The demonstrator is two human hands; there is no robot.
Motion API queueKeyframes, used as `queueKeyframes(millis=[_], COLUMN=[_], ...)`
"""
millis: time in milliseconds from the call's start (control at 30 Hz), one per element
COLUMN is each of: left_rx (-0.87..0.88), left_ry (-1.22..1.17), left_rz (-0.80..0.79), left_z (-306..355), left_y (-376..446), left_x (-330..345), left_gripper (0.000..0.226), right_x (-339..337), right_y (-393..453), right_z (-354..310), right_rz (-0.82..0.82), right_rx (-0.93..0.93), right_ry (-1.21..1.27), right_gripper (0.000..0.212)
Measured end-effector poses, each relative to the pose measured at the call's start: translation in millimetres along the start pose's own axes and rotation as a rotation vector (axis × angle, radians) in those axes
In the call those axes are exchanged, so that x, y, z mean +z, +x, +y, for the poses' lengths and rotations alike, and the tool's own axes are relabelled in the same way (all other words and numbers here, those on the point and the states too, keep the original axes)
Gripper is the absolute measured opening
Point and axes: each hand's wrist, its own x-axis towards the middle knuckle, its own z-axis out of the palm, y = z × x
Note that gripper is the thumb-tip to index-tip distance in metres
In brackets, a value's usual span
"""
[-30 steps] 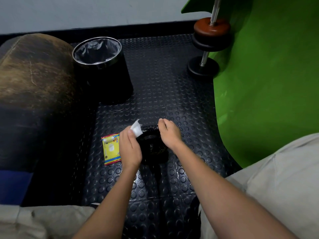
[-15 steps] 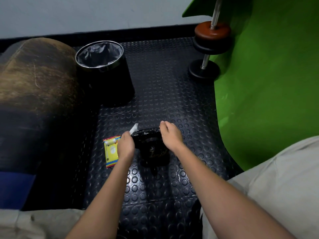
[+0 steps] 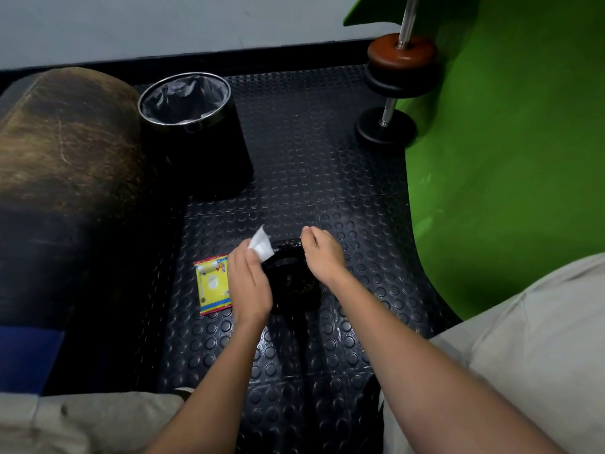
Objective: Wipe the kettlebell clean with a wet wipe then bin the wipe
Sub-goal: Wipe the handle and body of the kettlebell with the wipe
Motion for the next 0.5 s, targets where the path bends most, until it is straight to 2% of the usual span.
queueKeyframes(millis=[67, 200, 233, 367, 433, 500], left_rx=[-0.176, -0.786, -0.881, -0.857, -0.784, -0.648], left_ry=[-0.111, -0.517, -0.560, -0.591, -0.483, -0.248], left_rz=[0.004, -0.051, -0.087, -0.274, -0.313, -0.280], left_z=[5.1, -1.8, -6.4, -7.5, -0.3, 5.9], left_y=[-1.8, 18.1, 23.8, 37.9, 39.4, 41.9], left_x=[-0.9, -1.6, -3.3, -13.5, -16.9, -21.0], left_gripper=[0.039, 0.044, 0.043, 0.018, 0.026, 0.034], right_x=[-0.5, -1.1, -1.1, -0.3, 0.6, 1.0], right_y=[-0.7, -1.2, -1.2, -0.1, 0.6, 0.7], right_z=[-0.4, -1.8, -2.2, -2.0, -1.1, -0.4], right_rz=[-0.005, -0.003, -0.001, 0.000, 0.000, -0.003], right_rx=[0.000, 0.000, 0.000, -0.001, 0.004, 0.015], right_ry=[0.007, 0.013, 0.011, 0.003, 0.003, 0.011], right_gripper=[0.045, 0.045, 0.045, 0.045, 0.045, 0.046])
